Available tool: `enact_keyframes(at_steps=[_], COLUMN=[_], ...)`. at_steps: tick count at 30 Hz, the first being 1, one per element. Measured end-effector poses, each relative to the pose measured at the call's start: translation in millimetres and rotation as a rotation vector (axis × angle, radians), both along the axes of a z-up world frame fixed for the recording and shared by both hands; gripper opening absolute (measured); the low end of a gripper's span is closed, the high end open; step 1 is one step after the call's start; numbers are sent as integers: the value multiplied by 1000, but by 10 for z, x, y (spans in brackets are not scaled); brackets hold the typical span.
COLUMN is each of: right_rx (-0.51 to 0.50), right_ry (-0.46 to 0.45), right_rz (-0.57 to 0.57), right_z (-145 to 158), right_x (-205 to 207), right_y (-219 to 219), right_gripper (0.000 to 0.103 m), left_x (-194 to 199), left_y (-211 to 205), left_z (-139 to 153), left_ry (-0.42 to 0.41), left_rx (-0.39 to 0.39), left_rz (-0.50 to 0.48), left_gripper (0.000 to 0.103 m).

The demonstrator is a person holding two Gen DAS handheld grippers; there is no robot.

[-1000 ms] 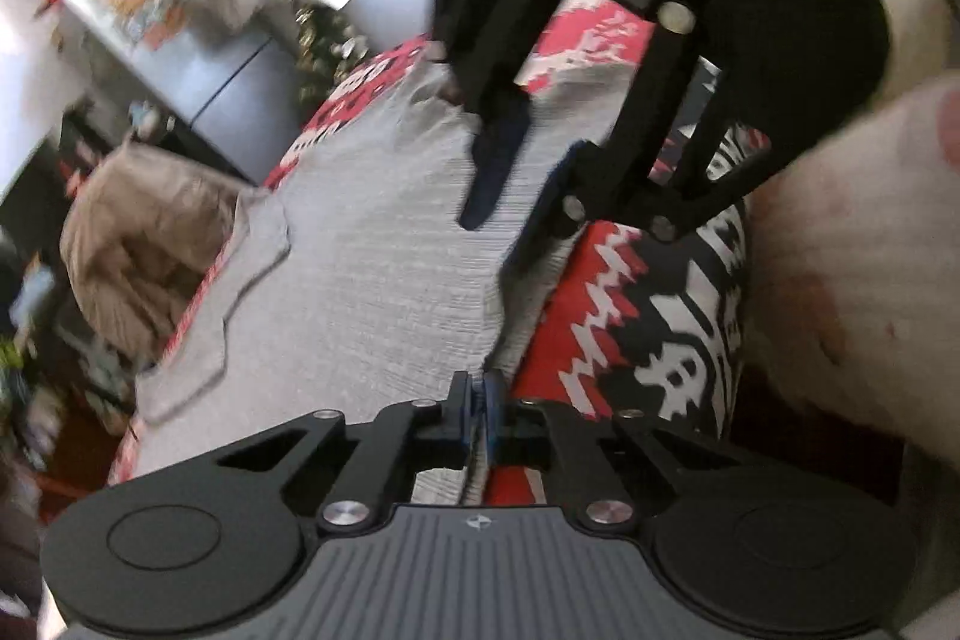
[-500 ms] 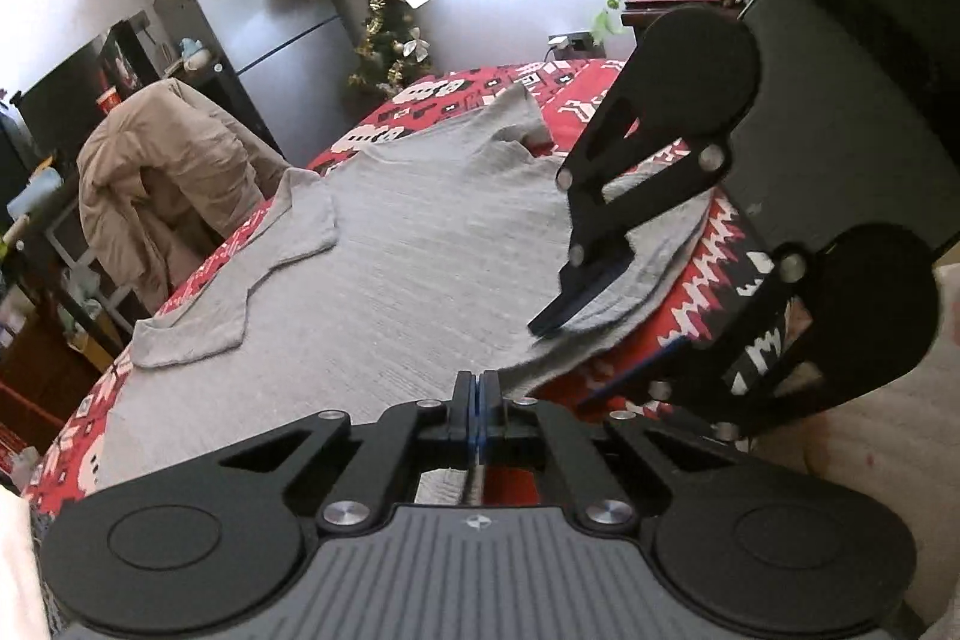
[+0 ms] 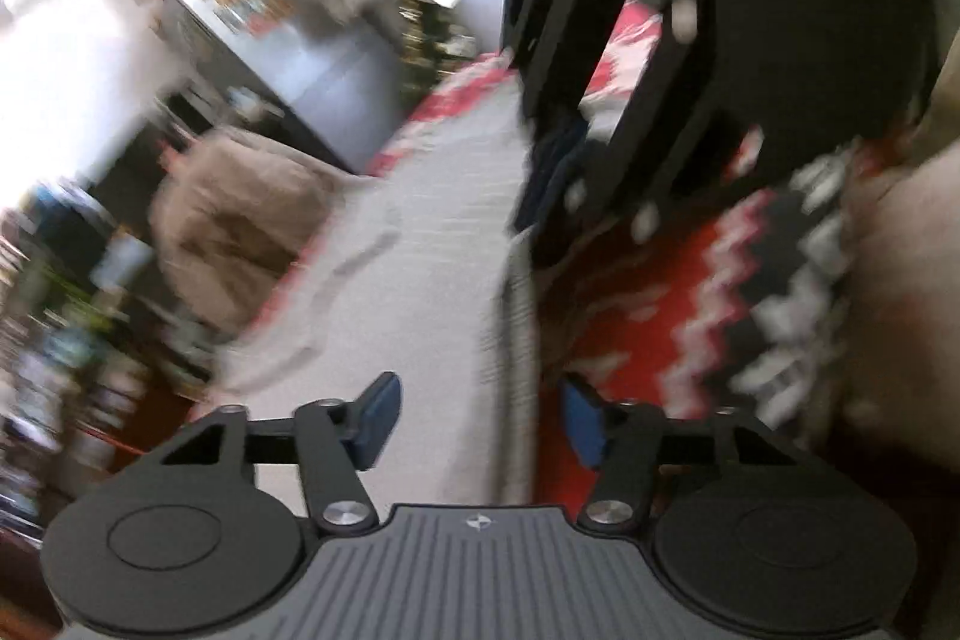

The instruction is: Fold clothes

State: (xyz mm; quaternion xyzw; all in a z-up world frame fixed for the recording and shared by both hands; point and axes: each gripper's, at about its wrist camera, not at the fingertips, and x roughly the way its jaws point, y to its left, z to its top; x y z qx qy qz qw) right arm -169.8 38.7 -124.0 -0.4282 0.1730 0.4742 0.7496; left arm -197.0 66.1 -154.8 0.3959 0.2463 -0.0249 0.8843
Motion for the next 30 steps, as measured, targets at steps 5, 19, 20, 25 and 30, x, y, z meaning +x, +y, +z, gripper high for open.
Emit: enact_keyframes(at_steps=[5,19,20,25,30], right_rx=[10,6,6,31,57], right_ry=[9,10,9,41,27], right_rz=[-15,-44,-53,-147,-210], right_z=[34,-68,-74,-139,-218], right_x=[-88,-87,-95,-151,-279], right_y=[-41,-39,-54,-219,-335], right_gripper=[5,8,11,35,50], left_x=[-127,-420,-434,-410,-314], left_y=[262,503,493,520,597], left_z=[-92,-93,-72,146,388], left_ry=[-2,-34,-39,-56,-71], left_rx=[63,134,129,55,-16], left_rz=[112,134,128,162,210], left_gripper=[55,6,6,6,6])
